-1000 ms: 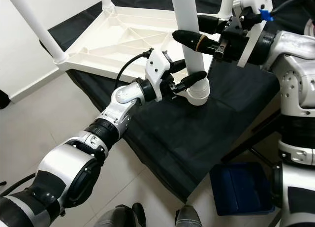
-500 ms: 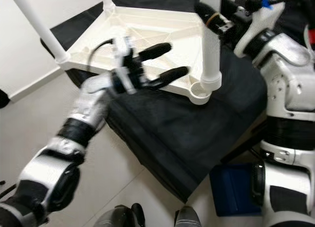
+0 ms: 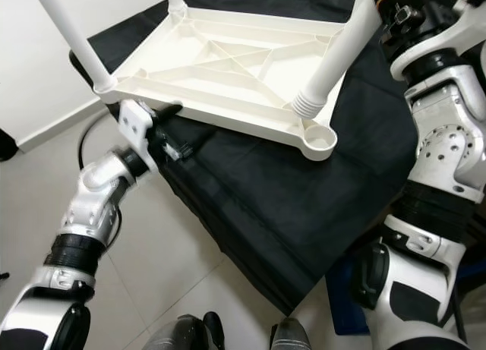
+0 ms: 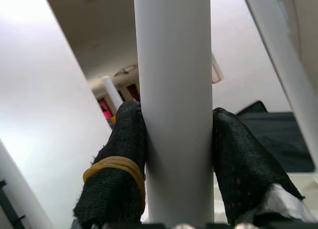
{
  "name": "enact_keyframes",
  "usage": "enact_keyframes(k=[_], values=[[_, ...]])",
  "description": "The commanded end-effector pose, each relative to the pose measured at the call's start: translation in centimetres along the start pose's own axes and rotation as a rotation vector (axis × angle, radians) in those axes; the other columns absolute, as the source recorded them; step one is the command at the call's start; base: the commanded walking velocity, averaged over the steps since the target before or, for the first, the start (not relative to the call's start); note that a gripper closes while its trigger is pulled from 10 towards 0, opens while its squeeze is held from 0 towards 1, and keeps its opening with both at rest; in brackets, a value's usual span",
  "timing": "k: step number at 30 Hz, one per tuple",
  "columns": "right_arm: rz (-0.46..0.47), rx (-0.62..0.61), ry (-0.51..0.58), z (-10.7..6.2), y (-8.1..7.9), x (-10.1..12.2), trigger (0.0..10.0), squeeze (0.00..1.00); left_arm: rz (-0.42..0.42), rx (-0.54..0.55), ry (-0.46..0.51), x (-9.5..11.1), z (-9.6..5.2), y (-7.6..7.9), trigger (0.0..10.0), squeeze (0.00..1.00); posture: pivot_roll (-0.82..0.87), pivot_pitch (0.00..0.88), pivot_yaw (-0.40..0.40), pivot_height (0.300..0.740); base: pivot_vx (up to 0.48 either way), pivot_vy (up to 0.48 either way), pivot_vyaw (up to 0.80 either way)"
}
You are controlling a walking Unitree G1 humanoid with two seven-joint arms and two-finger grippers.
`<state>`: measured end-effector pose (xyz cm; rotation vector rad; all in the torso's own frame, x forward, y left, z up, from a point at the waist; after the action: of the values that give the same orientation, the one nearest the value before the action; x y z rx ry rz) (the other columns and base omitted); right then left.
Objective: Building children table
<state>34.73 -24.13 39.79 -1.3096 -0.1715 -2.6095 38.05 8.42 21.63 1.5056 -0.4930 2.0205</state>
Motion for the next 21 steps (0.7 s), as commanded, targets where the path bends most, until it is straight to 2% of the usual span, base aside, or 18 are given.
enact_keyframes(k=[1,2,3,4,5,6,7,8,9,11,13,15,16,19,21], values=[[-0.098,0.081,0.006,0.2,-2.0,0.5,0.0,0.00,-0.004,0.053,-0.024,-0.9,-0.7,0.1,10.0,0.00,-0.11,0.140,0.068,0.740,0.000,0.000,0.00],[-0.098,0.081,0.006,0.2,-2.0,0.5,0.0,0.00,-0.004,0.053,-0.024,-0.9,-0.7,0.1,10.0,0.00,-0.11,0.140,0.068,0.740,0.000,0.000,0.00],[-0.179,0.105,-0.032,0.3,-3.4,-0.7,0.0,0.00,-0.013,0.096,-0.028,-1.5,-1.3,0.4,10.0,0.00,-0.11,0.132,0.065,0.740,0.000,0.000,0.00],[-0.221,0.131,-0.055,0.3,-4.9,-2.0,0.0,0.00,-0.021,0.129,-0.036,-2.0,-1.8,0.7,10.0,0.00,-0.10,0.130,0.060,0.740,0.000,0.000,0.00],[-0.221,0.131,-0.055,0.3,-4.9,-2.0,0.0,0.00,-0.021,0.129,-0.036,-2.0,-1.8,0.7,10.0,0.00,-0.10,0.130,0.060,0.740,0.000,0.000,0.00],[-0.221,0.142,-0.082,0.3,-6.6,-3.9,0.0,0.00,-0.025,0.154,-0.039,-2.5,-2.5,1.2,10.0,0.00,-0.09,0.126,0.055,0.740,0.000,0.000,0.00],[-0.221,0.142,-0.082,0.3,-6.6,-3.9,0.0,0.00,-0.025,0.154,-0.039,-2.5,-2.5,1.2,10.0,0.00,-0.09,0.126,0.055,0.740,0.000,0.000,0.00],[-0.260,0.148,-0.120,0.1,-8.0,-6.0,0.0,0.00,-0.026,0.176,-0.043,-2.8,-3.2,1.6,10.0,0.00,-0.08,0.124,0.050,0.740,0.000,0.000,0.00],[-0.260,0.148,-0.120,0.1,-8.0,-6.0,0.0,0.00,-0.026,0.176,-0.043,-2.8,-3.2,1.6,10.0,0.00,-0.08,0.124,0.050,0.740,0.000,0.000,0.00],[-0.319,0.160,-0.171,-0.3,-9.4,-8.5,0.0,0.00,-0.026,0.203,-0.042,-2.8,-4.2,2.1,10.0,0.00,-0.07,0.124,0.040,0.740,0.000,0.000,0.00],[-0.327,0.143,-0.198,-0.5,-9.3,-9.8,0.0,0.00,-0.006,0.204,-0.044,-2.4,-5.0,2.5,10.0,0.00,-0.06,0.125,0.034,0.740,0.000,0.000,0.00],[-0.327,0.143,-0.198,-0.5,-9.3,-9.8,0.0,0.00,-0.006,0.204,-0.044,-2.4,-5.0,2.5,10.0,0.00,-0.06,0.125,0.034,0.740,0.000,0.000,0.00],[-0.383,0.133,-0.208,-0.6,-9.0,-10.2,0.0,0.00,0.002,0.214,-0.048,-2.2,-5.5,2.6,10.0,0.00,-0.06,0.130,0.029,0.740,0.000,0.000,0.00],[-0.425,0.131,-0.211,-0.8,-8.9,-10.4,0.0,0.00,0.011,0.232,-0.056,-1.9,-6.1,2.6,10.0,0.00,-0.05,0.133,0.027,0.740,0.000,0.000,0.00],[-0.466,0.105,-0.203,-1.0,-8.6,-10.5,0.0,0.00,0.028,0.268,-0.072,-1.5,-7.5,2.9,10.0,0.00,-0.05,0.136,0.021,0.740,0.000,0.000,0.00]])
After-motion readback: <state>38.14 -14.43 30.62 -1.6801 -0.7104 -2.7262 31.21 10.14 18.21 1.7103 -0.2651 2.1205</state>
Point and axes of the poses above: a point about 5 cm out from each wrist's last joint towards the gripper, its own z axis pointing out of the wrist towards the gripper, its own x axis along the axis of the wrist's last joint, y = z × x, the point moved 4 cm from there along z, pointing out of the wrist towards the gripper, and after that the axes turned 14 degrees about -z, right-handed, at the moved point
